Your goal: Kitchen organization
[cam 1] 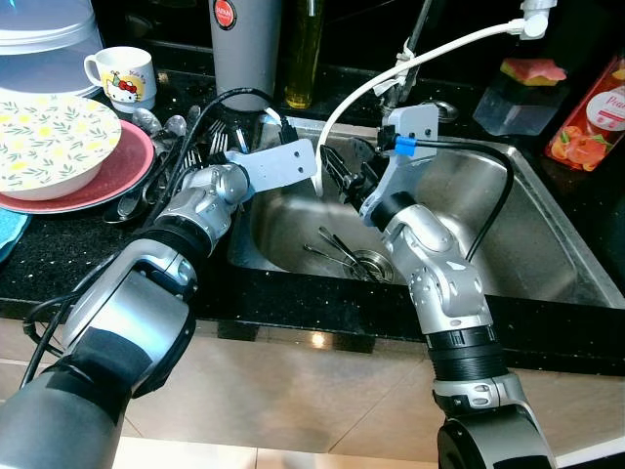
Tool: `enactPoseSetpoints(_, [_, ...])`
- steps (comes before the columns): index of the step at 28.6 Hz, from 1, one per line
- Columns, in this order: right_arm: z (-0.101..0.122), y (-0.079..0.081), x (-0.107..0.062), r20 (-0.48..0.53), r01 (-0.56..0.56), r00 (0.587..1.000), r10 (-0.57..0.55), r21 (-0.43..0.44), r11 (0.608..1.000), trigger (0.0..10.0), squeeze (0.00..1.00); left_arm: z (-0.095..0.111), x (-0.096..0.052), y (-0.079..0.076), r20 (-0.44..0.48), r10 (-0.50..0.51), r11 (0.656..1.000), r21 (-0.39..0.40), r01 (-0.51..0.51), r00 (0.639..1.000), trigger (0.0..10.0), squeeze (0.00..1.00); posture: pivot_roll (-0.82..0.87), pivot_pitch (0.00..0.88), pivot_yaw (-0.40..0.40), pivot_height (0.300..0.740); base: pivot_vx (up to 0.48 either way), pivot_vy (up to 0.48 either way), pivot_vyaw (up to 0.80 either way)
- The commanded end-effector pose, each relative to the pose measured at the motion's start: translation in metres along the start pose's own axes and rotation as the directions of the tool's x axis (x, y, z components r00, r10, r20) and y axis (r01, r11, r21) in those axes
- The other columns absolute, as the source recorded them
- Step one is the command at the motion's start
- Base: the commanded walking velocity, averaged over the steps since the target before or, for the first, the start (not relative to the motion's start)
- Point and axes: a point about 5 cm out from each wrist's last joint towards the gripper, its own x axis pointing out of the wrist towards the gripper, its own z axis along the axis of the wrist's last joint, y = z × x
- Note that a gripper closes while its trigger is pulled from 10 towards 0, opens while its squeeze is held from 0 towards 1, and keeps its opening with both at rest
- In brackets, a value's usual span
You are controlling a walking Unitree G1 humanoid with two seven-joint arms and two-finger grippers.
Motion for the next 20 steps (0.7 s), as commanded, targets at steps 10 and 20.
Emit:
enactPoseSetpoints(10, [0.007, -0.002, -0.002, 0.046, 0.009, 0.999, -0.010, 0.018, 1.000, 10.0, 0.00, -0.002, -0.008, 0.045, -0.017, 0.295, 0.955, -0.014, -0.295, 0.955, 10.0, 0.00, 0.25, 0.080, -0.078, 0.740, 0.000, 0.000, 0.00])
enactPoseSetpoints(20, [0.007, 0.000, -0.002, 0.053, 0.004, 0.999, -0.006, 0.022, 1.000, 10.0, 0.00, -0.021, -0.016, 0.060, -0.119, 0.455, 0.844, -0.259, -0.469, 0.883, 10.0, 0.00, 0.24, 0.066, -0.080, 0.740, 0.000, 0.000, 0.00])
